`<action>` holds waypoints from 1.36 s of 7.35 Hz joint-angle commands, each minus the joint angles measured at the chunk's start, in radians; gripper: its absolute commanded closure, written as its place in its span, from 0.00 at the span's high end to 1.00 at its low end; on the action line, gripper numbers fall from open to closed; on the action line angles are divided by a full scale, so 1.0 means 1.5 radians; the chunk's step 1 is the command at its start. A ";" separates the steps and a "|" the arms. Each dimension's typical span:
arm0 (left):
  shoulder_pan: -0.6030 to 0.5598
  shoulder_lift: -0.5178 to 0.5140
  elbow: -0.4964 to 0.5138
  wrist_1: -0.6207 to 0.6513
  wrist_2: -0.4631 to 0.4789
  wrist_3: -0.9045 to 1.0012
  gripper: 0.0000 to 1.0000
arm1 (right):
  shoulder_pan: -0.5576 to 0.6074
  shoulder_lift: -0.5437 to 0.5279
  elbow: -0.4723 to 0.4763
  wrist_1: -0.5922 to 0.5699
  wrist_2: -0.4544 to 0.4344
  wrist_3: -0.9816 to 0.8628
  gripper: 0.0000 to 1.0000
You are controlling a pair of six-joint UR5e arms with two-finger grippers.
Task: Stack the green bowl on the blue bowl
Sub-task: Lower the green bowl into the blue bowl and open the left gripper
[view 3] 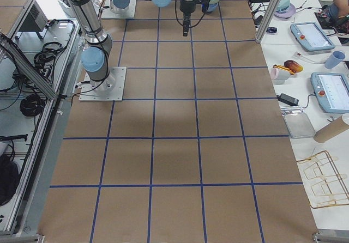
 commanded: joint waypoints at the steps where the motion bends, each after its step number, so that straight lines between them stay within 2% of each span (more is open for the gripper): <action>1: 0.000 0.015 -0.010 -0.002 0.008 -0.002 0.84 | 0.000 0.000 0.000 0.000 0.000 0.000 1.00; 2: -0.001 0.029 -0.009 -0.011 0.009 -0.004 1.00 | 0.000 0.000 0.000 0.000 0.000 0.000 1.00; 4: -0.003 0.059 0.004 -0.060 0.011 -0.008 1.00 | 0.000 0.000 0.000 0.000 0.000 0.000 1.00; 6: -0.013 0.095 0.019 -0.095 0.071 -0.010 1.00 | 0.000 0.000 0.000 0.000 0.000 0.000 1.00; 7: -0.038 0.119 0.020 -0.099 0.079 -0.022 1.00 | 0.000 0.000 0.000 0.000 0.000 0.000 1.00; 9: -0.104 0.176 0.021 -0.116 0.177 -0.087 1.00 | 0.000 0.000 0.000 0.000 0.000 0.000 1.00; 10: -0.121 0.211 0.020 -0.152 0.187 -0.090 1.00 | 0.000 0.000 0.000 0.000 0.000 0.000 1.00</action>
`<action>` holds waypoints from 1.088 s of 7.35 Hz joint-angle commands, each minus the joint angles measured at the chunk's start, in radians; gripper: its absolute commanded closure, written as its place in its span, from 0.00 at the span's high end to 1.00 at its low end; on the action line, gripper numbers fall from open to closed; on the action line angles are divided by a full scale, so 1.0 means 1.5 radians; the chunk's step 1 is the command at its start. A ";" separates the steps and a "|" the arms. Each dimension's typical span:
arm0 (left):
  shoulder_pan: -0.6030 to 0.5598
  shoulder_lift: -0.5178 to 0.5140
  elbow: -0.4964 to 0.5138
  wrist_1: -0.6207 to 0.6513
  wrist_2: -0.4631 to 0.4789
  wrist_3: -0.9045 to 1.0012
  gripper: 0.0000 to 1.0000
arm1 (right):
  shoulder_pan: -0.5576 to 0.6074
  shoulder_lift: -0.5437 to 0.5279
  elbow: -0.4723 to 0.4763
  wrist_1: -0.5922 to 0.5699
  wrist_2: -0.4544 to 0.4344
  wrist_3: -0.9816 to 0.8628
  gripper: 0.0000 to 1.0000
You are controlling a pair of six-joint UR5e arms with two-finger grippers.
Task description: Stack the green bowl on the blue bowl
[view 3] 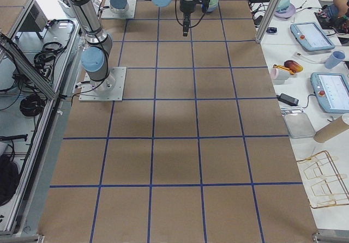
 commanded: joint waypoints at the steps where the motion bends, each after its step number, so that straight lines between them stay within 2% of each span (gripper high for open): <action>1: -0.031 0.072 -0.001 -0.062 0.028 -0.032 1.00 | 0.000 0.000 0.000 0.000 0.000 0.000 1.00; 3: -0.076 0.108 -0.001 -0.082 0.048 -0.065 1.00 | 0.000 0.000 0.000 0.000 0.000 0.000 1.00; 5: -0.153 0.148 -0.018 -0.095 0.074 -0.087 1.00 | 0.000 0.000 0.000 0.000 0.001 0.000 1.00; 7: -0.166 0.178 -0.035 -0.094 0.123 -0.082 1.00 | 0.000 0.000 0.000 0.000 0.000 0.000 1.00; 8: -0.169 0.194 -0.036 -0.104 0.122 -0.081 1.00 | 0.000 0.000 0.000 0.000 0.000 0.000 1.00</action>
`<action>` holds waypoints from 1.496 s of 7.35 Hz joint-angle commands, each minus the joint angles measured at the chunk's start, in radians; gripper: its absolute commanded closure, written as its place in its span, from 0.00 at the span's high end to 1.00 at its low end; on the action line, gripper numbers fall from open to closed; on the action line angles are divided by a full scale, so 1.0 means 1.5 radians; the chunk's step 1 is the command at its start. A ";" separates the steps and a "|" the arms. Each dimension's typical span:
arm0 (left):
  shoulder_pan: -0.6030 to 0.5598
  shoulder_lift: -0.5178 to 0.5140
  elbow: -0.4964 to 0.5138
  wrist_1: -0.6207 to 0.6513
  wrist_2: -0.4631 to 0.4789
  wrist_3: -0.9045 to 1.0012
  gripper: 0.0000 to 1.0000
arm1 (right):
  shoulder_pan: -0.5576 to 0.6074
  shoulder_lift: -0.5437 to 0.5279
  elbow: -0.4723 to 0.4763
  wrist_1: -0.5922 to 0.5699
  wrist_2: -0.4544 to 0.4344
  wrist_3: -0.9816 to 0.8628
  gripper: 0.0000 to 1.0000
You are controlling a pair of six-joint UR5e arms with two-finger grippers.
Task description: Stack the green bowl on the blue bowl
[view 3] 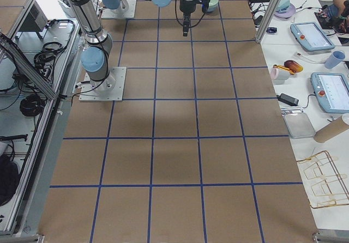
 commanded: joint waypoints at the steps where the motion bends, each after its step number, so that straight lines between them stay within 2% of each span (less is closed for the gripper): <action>1: -0.008 0.032 -0.005 -0.027 0.009 0.002 1.00 | 0.000 0.000 0.000 0.000 0.000 0.000 1.00; 3: 0.001 0.036 -0.005 -0.047 0.009 0.040 1.00 | 0.000 0.000 0.000 0.000 0.000 0.000 1.00; 11: 0.007 0.061 -0.004 -0.067 0.012 0.044 1.00 | 0.000 0.000 0.000 0.000 0.000 0.000 1.00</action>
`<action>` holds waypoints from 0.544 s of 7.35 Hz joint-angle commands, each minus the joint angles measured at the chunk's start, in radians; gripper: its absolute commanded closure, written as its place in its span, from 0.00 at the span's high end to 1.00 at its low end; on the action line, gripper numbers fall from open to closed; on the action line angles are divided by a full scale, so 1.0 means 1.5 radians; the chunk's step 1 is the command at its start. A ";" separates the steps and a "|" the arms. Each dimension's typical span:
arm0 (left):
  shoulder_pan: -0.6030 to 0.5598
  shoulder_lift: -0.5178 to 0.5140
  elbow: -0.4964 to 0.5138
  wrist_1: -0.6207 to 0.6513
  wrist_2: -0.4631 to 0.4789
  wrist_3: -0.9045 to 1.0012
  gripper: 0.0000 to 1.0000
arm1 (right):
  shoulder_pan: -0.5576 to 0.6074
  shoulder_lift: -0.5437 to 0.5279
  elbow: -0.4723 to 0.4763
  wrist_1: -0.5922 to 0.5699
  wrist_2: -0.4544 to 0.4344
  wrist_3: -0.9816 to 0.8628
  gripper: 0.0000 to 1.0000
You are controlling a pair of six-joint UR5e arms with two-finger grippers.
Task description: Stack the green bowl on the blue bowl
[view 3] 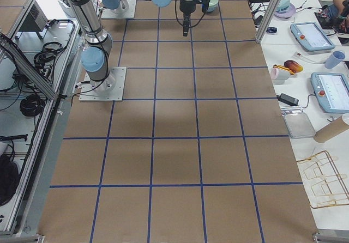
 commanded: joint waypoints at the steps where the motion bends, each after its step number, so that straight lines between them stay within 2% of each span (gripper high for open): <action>1: 0.004 0.006 -0.001 -0.009 0.001 0.001 1.00 | 0.000 0.000 0.000 0.000 0.000 0.000 1.00; 4: 0.004 -0.001 -0.002 -0.010 -0.001 0.001 1.00 | 0.000 0.000 0.000 0.000 0.000 0.000 1.00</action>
